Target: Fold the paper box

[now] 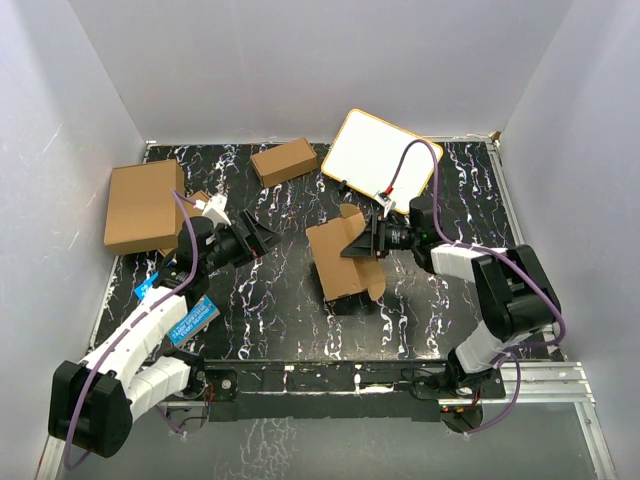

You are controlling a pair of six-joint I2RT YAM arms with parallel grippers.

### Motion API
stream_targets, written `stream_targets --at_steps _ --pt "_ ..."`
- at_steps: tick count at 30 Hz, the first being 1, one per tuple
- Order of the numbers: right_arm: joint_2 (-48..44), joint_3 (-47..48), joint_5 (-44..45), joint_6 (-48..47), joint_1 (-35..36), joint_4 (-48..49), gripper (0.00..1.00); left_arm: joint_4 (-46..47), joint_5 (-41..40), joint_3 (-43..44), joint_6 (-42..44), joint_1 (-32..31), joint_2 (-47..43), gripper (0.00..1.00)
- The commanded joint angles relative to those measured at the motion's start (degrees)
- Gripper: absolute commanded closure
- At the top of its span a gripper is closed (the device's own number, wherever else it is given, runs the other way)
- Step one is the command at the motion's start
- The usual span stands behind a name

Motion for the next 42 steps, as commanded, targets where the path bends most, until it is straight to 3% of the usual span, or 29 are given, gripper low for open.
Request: stream_targets --at_steps 1,10,17,21,23,35,39,42 --pt "4.2 -1.4 0.8 12.7 -0.2 12.2 0.6 2.7 1.4 -1.5 0.0 0.3 -1.3 0.05" --pt "14.4 1.3 3.7 19.6 -0.1 11.4 0.58 4.0 3.0 -2.5 -2.4 0.2 4.0 0.06" --pt "15.7 1.1 8.9 17.1 1.3 6.7 0.29 6.5 5.7 -2.4 -5.3 -0.4 10.3 0.08" --pt "14.6 2.6 13.8 11.1 1.4 -0.4 0.14 6.3 5.1 -1.3 -4.9 -1.6 13.3 0.09" --pt "13.5 3.6 15.9 6.9 1.3 -4.3 0.02 6.0 4.7 -0.5 -4.6 -2.2 14.9 0.09" --pt "1.5 4.5 26.7 -16.8 0.0 -17.7 0.01 4.0 3.2 2.5 -1.8 -2.8 16.9 0.1" --pt "-3.4 3.6 25.9 -25.7 -1.5 -19.2 0.01 4.8 3.4 2.2 -2.1 -2.8 17.6 0.13" --pt "-7.7 2.7 19.5 -35.7 -2.5 -19.8 0.01 5.2 4.1 2.3 -1.9 -2.8 18.8 0.19"
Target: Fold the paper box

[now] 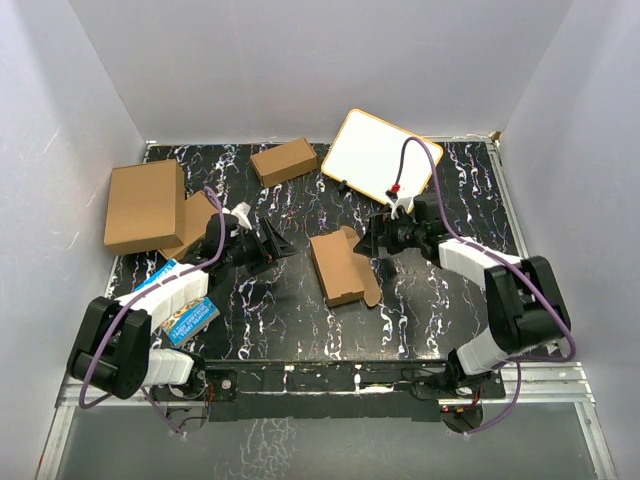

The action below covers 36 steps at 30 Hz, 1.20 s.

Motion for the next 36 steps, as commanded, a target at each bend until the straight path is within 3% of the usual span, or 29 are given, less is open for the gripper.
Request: stream_targets --at_steps 1,3,4,7,9,11,13,24,32,36 --pt "-6.7 -0.6 -6.6 -18.7 -1.3 -1.1 0.01 0.7 1.2 1.9 1.2 -0.1 1.8 0.23" --pt "-7.1 0.1 -8.7 -23.0 -1.3 -3.4 0.02 0.3 2.2 3.0 2.0 -0.1 3.4 0.32" --pt "-6.6 0.4 -8.8 -23.9 -1.2 -4.1 0.08 -0.2 2.6 3.6 2.5 -0.2 5.3 0.37" --pt "-3.4 1.9 -7.4 -25.3 -1.2 -7.2 0.41 -2.6 2.9 6.0 4.8 -0.8 9.3 0.54" --pt "-0.6 3.2 -7.7 -25.8 -1.2 -9.6 0.6 -4.1 2.5 7.7 6.5 -1.5 11.8 0.59" --pt "1.7 4.0 -8.1 -25.8 -0.9 -11.0 0.72 -5.0 1.7 9.5 7.8 -2.3 14.5 0.64" --pt "3.1 4.5 -8.1 -26.3 -0.1 -12.0 0.78 -5.5 1.2 11.0 8.7 -3.0 17.0 0.66" --pt "5.6 7.1 -14.6 -30.0 8.5 -14.3 0.82 -9.4 1.8 23.9 14.6 -3.2 28.2 0.65" --pt "7.6 10.0 -15.9 -32.2 12.1 -16.3 0.74 -13.1 2.6 31.4 18.1 -3.2 33.2 0.64" --pt "5.8 11.2 -12.8 -38.0 12.1 -21.2 0.68 -15.4 -0.5 33.3 20.7 -2.6 32.5 0.6"
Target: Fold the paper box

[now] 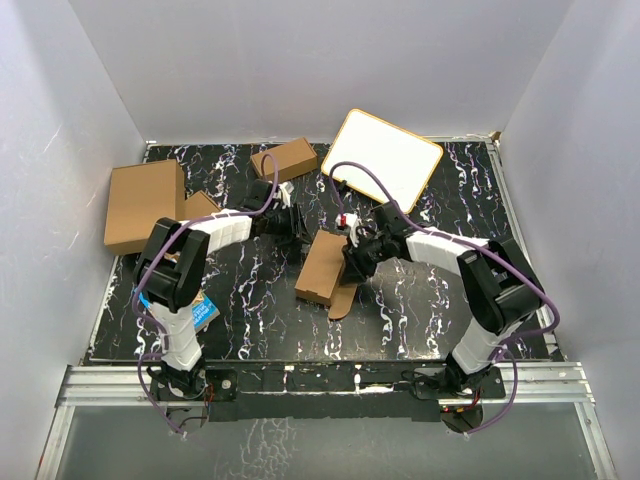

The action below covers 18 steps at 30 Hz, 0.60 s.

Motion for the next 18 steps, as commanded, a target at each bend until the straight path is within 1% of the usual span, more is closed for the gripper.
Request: stream_targets --at_steps 1,4,5,8,10,14,16,18 --pt "-3.3 2.9 1.9 -8.6 0.0 -3.9 0.64 -3.4 -3.2 2.6 4.4 1.1 -2.8 0.59" --pt "-6.7 1.4 3.4 -13.4 -0.1 -5.8 0.56 -3.0 -7.7 1.1 6.6 2.2 -6.8 0.56" --pt "-7.9 0.8 2.8 -14.7 -0.1 -6.0 0.56 -2.8 -8.8 0.5 7.3 2.3 -8.5 0.53" --pt "-9.6 -0.4 -1.3 -19.6 -0.1 -7.9 0.51 -1.4 -11.0 -1.8 9.2 2.4 -13.6 0.43" --pt "-10.1 -0.9 -4.9 -22.7 -0.1 -9.3 0.5 0.3 -10.9 -4.1 9.9 2.4 -17.2 0.36" --pt "-11.2 -3.1 -9.3 -31.2 -0.1 -11.2 0.5 5.2 -7.6 -10.4 8.5 2.5 -25.0 0.17" --pt "-12.3 -4.5 -8.5 -33.3 -0.1 -10.3 0.51 7.9 -3.5 -13.1 6.7 2.6 -27.4 0.16" --pt "-13.1 -5.2 -6.5 -30.8 -0.1 -7.4 0.51 9.9 1.4 -14.8 5.0 2.6 -28.2 0.19"
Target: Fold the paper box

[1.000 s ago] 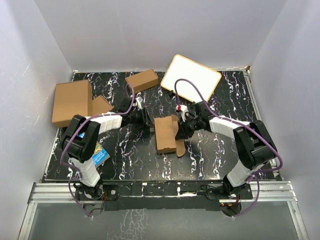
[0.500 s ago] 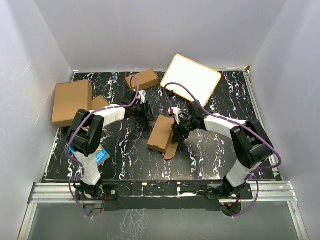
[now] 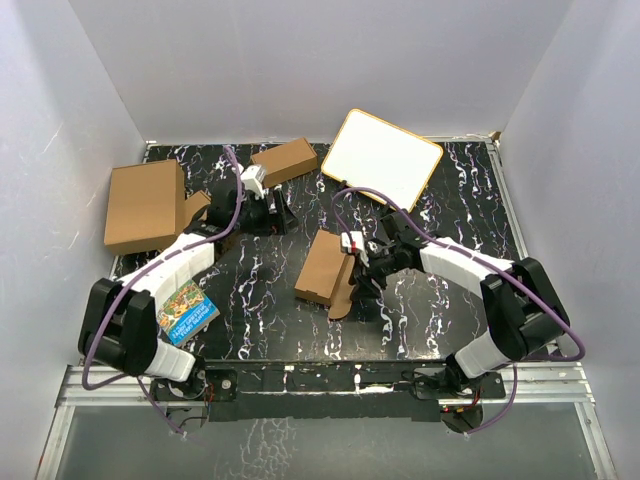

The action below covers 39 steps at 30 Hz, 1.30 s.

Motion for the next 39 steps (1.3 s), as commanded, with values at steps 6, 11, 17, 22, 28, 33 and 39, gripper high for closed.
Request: stream_targets --at_steps 6,11,17,22,28,33,39 --pt "-2.2 1.4 -7.8 -3.6 -1.3 0.9 0.57 5.9 17.4 -3.9 -6.1 -2.9 1.4 0.51" --pt "-4.1 -2.4 -12.7 -16.4 -1.2 -3.5 0.57 1.5 15.9 -1.9 -2.5 -7.3 5.5 0.61" --pt "-5.0 -5.3 -8.8 -18.0 0.6 -0.2 0.56 -1.7 13.9 -1.7 -0.2 -8.4 9.6 0.61" --pt "-3.5 -6.0 -0.6 -11.7 2.9 7.5 0.6 -3.3 12.5 -1.5 -0.1 -8.6 12.1 0.61" --pt "-3.4 -4.1 -0.8 -11.8 3.0 4.9 0.65 -4.1 10.9 -0.9 0.0 -8.6 10.8 0.58" --pt "-4.9 -4.7 -5.8 -18.7 3.8 0.4 0.62 -2.5 10.8 0.2 -1.3 -8.6 6.9 0.51" --pt "-4.9 -5.3 -1.7 -18.3 7.6 2.1 0.58 -1.0 5.9 -0.2 0.1 -8.6 0.1 0.38"
